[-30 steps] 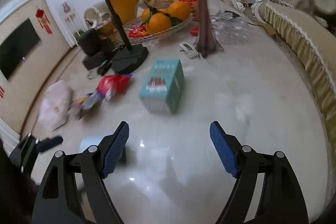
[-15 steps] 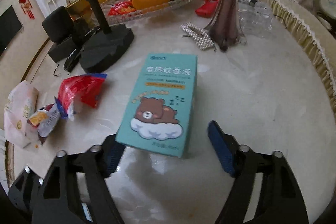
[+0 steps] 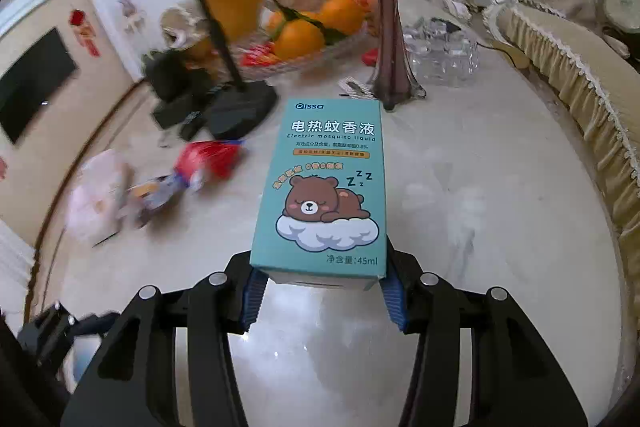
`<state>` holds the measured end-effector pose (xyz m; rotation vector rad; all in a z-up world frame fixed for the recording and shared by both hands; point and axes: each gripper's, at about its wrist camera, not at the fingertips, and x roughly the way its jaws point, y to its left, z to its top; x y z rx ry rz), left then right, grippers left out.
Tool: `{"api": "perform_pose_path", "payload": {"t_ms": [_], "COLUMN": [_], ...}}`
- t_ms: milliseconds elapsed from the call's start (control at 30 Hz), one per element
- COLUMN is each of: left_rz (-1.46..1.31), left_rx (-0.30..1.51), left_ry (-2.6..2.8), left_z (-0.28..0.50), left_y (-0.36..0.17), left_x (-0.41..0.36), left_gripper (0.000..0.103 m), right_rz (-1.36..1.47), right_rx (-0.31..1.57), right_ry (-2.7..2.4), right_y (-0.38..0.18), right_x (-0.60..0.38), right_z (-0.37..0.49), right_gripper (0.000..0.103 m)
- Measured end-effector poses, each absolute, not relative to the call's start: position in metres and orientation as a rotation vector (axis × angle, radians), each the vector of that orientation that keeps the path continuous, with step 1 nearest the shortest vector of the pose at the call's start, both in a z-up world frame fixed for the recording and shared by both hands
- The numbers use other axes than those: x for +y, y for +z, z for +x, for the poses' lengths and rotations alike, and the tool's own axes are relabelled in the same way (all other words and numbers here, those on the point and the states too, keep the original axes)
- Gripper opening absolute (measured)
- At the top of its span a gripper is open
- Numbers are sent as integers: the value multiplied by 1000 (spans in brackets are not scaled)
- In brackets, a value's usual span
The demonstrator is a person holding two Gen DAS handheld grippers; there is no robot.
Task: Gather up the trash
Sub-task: 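Lower both boxes over the wastebasket and open both tools to drop them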
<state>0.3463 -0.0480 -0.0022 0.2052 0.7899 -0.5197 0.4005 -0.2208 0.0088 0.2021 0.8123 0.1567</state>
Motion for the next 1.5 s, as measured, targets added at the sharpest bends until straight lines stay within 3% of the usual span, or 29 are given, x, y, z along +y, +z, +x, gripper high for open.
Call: {"api": "perform_pose_path", "payload": {"t_ms": [300, 500, 700, 1033, 1267, 1367, 1400, 1500], "left_rz": [69, 28, 0, -92, -72, -43, -27, 26], "left_rx": [709, 768, 926, 1268, 1297, 1282, 1280, 1271], "left_ry": [-545, -540, -499, -334, -317, -304, -298, -277], "left_z": [188, 66, 1, 15, 14, 8, 9, 10], "left_y": [24, -4, -59, -208, -221, -217, -216, -214], "left_x": [-10, -8, -15, -15, -19, -22, -25, -31], "left_gripper": [67, 67, 67, 67, 70, 74, 81, 85], "right_rz": [195, 189, 189, 61, -16, -47, -55, -66], "right_rx": [731, 762, 962, 1312, 1319, 1299, 1287, 1269], "right_ry": [401, 508, 576, 474, 461, 452, 437, 418], "right_y": [10, -9, -58, -201, -222, -222, -220, -219], "right_x": [-227, -220, -192, -145, -119, -116, -115, -123], "right_z": [241, 103, 21, 62, 64, 63, 64, 52], "right_gripper": [47, 47, 47, 48, 48, 59, 70, 72]}}
